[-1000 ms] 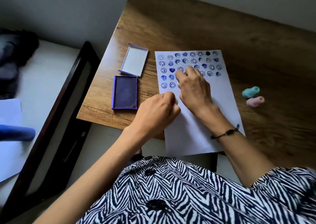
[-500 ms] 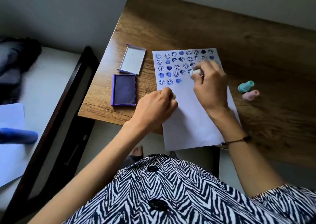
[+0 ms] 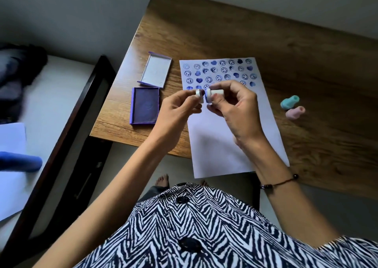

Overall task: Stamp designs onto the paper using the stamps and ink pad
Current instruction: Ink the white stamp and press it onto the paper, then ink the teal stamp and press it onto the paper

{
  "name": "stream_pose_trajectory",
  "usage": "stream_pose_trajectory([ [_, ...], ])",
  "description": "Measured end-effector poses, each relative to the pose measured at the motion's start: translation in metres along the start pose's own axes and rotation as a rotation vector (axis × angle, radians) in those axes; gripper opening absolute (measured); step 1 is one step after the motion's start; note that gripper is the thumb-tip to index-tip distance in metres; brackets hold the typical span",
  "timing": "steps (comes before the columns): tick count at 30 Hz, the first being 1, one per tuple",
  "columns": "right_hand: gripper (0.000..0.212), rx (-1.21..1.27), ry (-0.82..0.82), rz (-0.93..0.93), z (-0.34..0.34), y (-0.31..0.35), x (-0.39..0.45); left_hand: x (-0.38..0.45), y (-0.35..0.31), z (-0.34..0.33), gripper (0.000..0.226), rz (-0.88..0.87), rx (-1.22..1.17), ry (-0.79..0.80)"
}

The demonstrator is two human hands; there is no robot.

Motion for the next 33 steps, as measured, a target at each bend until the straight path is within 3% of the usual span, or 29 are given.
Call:
stream_pose_trajectory([
  [14, 0.007, -0.003, 0.02, 0.044, -0.013, 0.007, 0.021, 0.012, -0.019, 0.003, 0.017, -0.073, 0.047, 0.024],
  [19, 0.011, -0.509, -0.017, 0.297, -0.021, 0.026, 0.1, 0.044, -0.03, 0.022, 0.016, -0.045, 0.024, -0.228],
  [25, 0.018, -1.08, 0.165, 0.326, -0.05, -0.006, 0.164, 0.058, -0.026, 0.025, 0.022, 0.012, -0.071, -0.251],
  [28, 0.02, -1.128, 0.211, 0.299, -0.053, -0.016, 0.168, 0.061, -0.024, 0.019, 0.022, 0.017, -0.069, -0.226],
  [33, 0.039, -0.97, 0.117, 0.15, -0.018, -0.008, 0.157, 0.065, -0.02, 0.014, 0.02, 0.036, -0.062, -0.195],
])
Point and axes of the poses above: each hand's wrist, its own x-axis towards the middle knuckle, its own z-axis out of the back of the hand, y = z × x, the point moved 9 cm from there along x, towards the middle knuckle, and after that the axes turned 5 degrees about z, right-handed, at the moved point
